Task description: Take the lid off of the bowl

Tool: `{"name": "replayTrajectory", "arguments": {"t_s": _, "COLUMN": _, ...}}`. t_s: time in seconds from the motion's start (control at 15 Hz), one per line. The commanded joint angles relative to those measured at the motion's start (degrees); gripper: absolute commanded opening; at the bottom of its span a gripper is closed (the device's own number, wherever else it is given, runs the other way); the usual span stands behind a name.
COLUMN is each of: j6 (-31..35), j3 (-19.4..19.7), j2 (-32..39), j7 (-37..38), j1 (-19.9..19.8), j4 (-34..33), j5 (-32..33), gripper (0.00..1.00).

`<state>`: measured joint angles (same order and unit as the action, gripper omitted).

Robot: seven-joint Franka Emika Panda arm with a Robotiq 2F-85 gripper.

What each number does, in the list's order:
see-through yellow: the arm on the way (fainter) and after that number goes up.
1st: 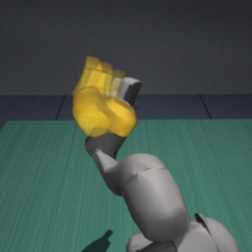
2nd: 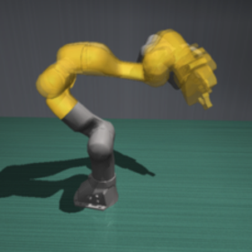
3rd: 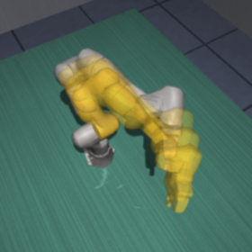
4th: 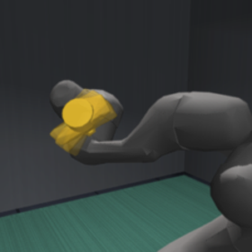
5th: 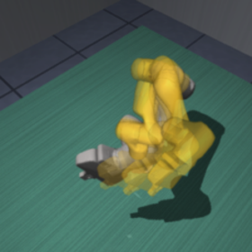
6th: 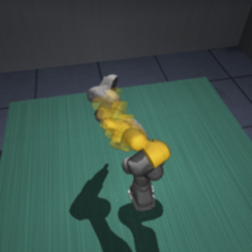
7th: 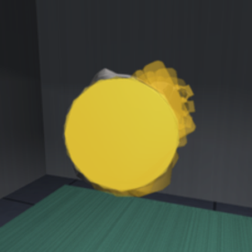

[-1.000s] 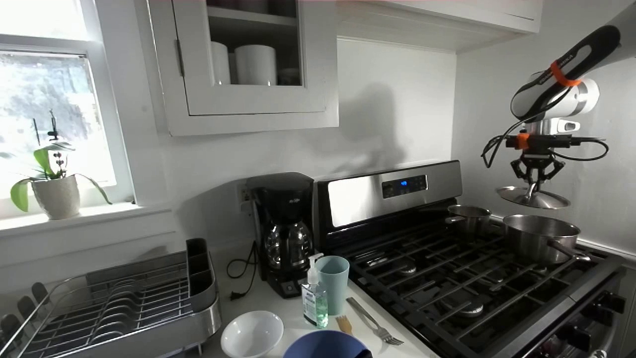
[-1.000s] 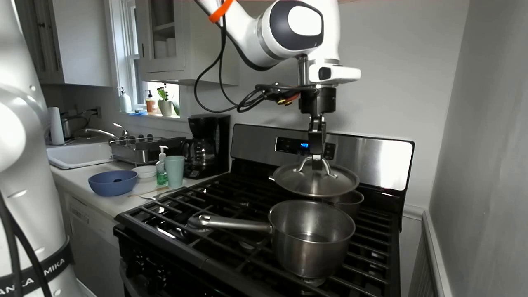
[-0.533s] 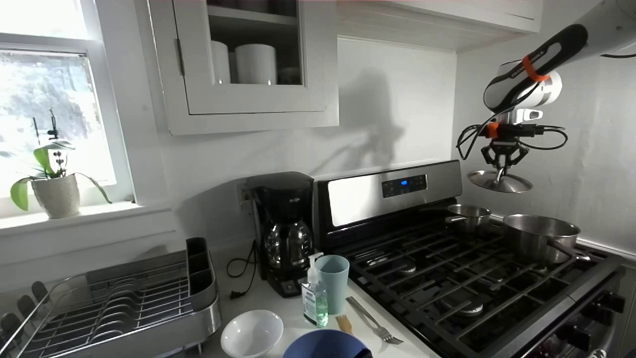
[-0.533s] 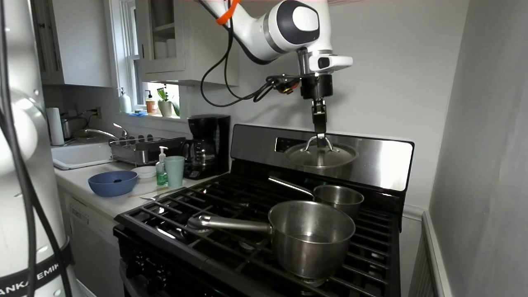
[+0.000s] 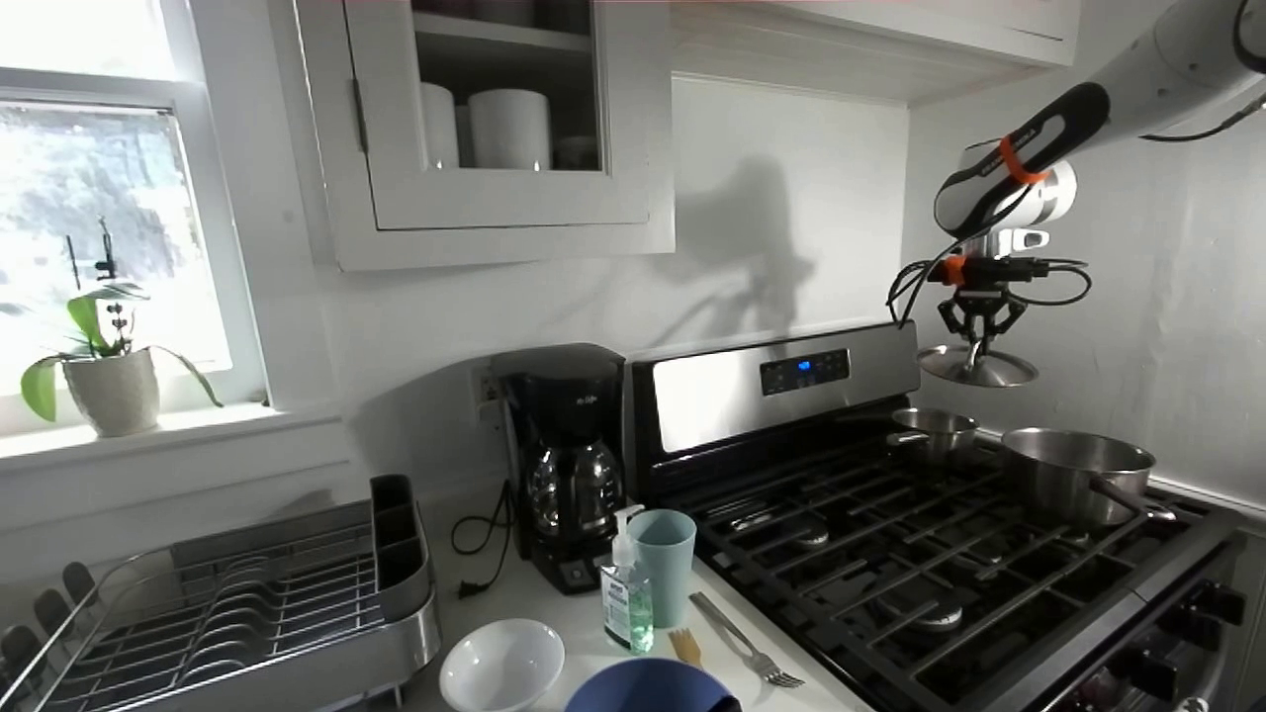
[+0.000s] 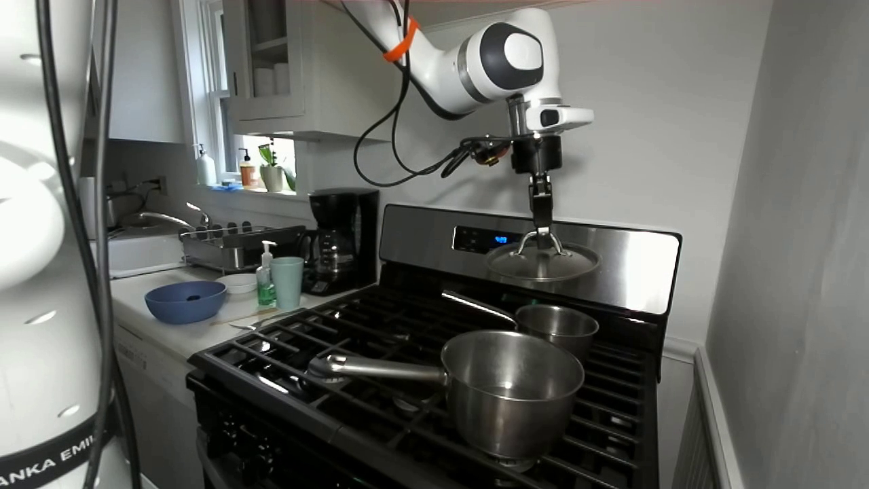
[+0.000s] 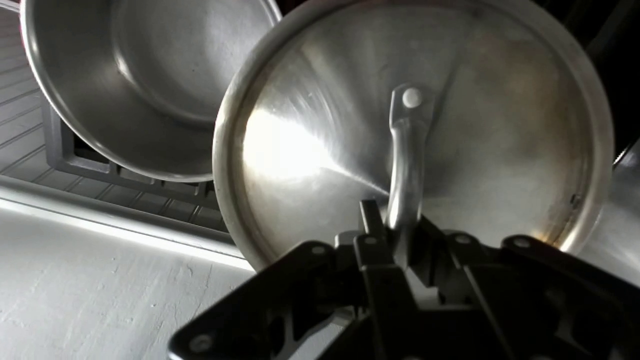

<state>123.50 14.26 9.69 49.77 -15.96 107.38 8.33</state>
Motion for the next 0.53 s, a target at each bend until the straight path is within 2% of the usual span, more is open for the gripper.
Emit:
{"name": "replayTrajectory", "arguments": {"t_s": 0.0, "j6": -0.3, "j3": 1.1, "j2": 0.2, "j7": -0.3, "j1": 0.9, "j4": -0.4, "j5": -0.3, "gripper": 0.15}}
{"name": "replayTrajectory", "arguments": {"t_s": 0.07, "j6": -0.3, "j3": 1.1, "j2": 0.2, "j7": -0.3, "j1": 0.9, "j4": -0.4, "j5": -0.3, "gripper": 0.04}}
{"name": "replayTrajectory", "arguments": {"t_s": 0.47, "j6": -0.6, "j3": 0.7, "j2": 7.4, "j7": 2.0, "j1": 2.6, "j4": -6.2, "j5": -0.9, "gripper": 0.04}}
